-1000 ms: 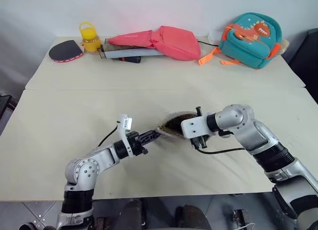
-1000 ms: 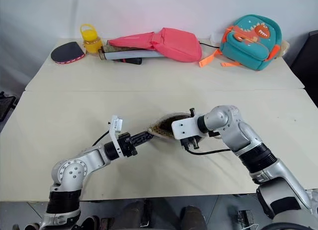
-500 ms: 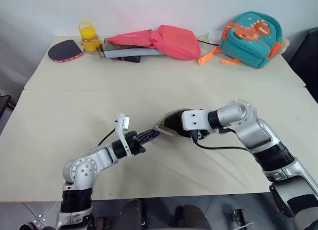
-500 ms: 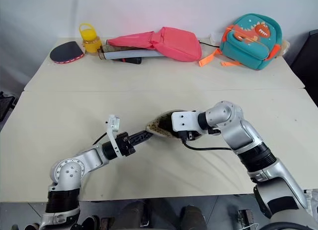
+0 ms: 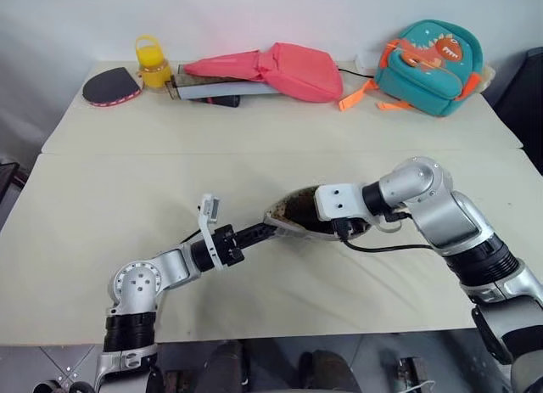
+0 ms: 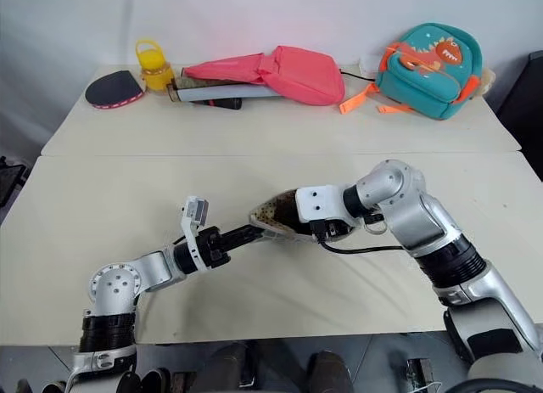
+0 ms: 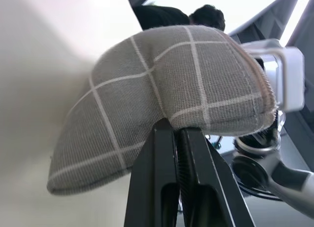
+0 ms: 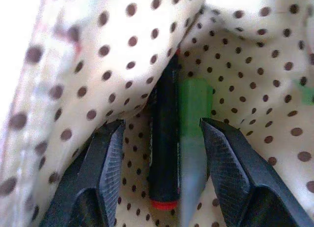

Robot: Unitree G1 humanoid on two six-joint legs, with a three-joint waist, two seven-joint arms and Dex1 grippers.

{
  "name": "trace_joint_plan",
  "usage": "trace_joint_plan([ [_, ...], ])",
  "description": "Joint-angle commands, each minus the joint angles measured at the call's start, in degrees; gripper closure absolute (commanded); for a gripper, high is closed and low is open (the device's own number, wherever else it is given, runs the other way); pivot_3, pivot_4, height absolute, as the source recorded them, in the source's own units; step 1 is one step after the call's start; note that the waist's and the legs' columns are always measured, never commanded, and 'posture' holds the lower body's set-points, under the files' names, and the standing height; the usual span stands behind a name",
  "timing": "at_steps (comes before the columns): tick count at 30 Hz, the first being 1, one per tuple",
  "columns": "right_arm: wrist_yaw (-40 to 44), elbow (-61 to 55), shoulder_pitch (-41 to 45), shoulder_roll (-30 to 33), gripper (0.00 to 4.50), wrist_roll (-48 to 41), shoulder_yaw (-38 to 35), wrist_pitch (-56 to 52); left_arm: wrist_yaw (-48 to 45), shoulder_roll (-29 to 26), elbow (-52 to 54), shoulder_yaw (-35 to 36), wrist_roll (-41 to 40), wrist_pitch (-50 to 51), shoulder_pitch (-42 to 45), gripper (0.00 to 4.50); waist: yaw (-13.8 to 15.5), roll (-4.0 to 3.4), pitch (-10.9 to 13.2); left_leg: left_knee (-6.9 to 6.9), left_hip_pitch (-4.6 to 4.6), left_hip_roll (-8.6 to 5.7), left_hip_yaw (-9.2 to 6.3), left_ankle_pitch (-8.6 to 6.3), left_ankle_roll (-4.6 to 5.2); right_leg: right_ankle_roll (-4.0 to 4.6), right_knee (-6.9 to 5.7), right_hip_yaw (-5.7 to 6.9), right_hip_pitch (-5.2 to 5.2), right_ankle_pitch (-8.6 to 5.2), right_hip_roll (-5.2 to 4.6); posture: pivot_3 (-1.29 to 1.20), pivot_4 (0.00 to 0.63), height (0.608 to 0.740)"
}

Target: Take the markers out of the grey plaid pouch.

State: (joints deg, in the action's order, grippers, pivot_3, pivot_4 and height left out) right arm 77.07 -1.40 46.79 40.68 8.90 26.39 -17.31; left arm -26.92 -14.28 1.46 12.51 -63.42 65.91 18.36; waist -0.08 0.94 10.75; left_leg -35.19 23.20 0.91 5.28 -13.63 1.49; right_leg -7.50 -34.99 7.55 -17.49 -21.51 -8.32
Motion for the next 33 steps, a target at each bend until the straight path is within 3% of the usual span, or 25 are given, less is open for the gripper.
trace_joint_plan([
  [1, -2.77, 3.22, 1.38, -1.46, 1.96, 4.44, 2.63, 4.21, -2.44, -1.27, -0.1, -0.11, 2.07, -2.43, -1.17, 4.5, -0.11, 0.0, 0.0, 0.0, 0.01, 0.0, 0.0, 0.0, 0.0, 0.0, 0.0, 0.0, -0.01, 0.0, 0.0, 0.0, 0.15, 0.74],
  [9, -3.09, 5.31, 1.36, -3.37, 1.96, 5.22, 2.72, 6.87, -2.2, 0.16, 0.0, -0.87, 3.69, -4.09, -2.03, 4.5, -0.13, 0.01, -0.01, 0.0, -0.02, 0.03, 0.01, 0.01, -0.03, 0.0, -0.01, -0.05, 0.0, 0.0, 0.03, 0.0, 0.15, 0.74],
  [11, -1.97, 3.95, 1.17, -3.28, 2.53, 4.01, 2.13, 5.29, -1.94, 0.43, 0.01, -0.62, 3.45, -4.14, -2.07, 4.5, -0.14, 0.01, -0.01, 0.0, -0.03, 0.03, 0.01, 0.01, -0.03, 0.0, -0.01, -0.04, 0.0, 0.0, 0.03, 0.0, 0.15, 0.74],
  [19, 0.91, 0.44, 3.05, -3.12, 2.53, 1.7, 0.94, 0.91, -1.64, -0.01, 0.23, -0.22, 3.47, -4.48, -1.79, 4.5, -0.11, 0.02, -0.01, 0.0, -0.02, 0.03, 0.0, 0.0, -0.03, 0.0, -0.01, -0.03, 0.0, 0.0, 0.01, 0.0, 0.15, 0.74],
  [33, -2.47, 1.57, 4.48, -4.57, 2.53, -0.62, -2.13, 1.77, -1.58, 0.14, 1.11, -1.16, 4.34, -5.5, -2.2, 4.5, -0.11, 0.02, -0.01, 0.01, -0.01, 0.03, 0.0, 0.0, -0.04, 0.0, -0.01, -0.02, 0.0, 0.0, 0.01, 0.0, 0.15, 0.74],
])
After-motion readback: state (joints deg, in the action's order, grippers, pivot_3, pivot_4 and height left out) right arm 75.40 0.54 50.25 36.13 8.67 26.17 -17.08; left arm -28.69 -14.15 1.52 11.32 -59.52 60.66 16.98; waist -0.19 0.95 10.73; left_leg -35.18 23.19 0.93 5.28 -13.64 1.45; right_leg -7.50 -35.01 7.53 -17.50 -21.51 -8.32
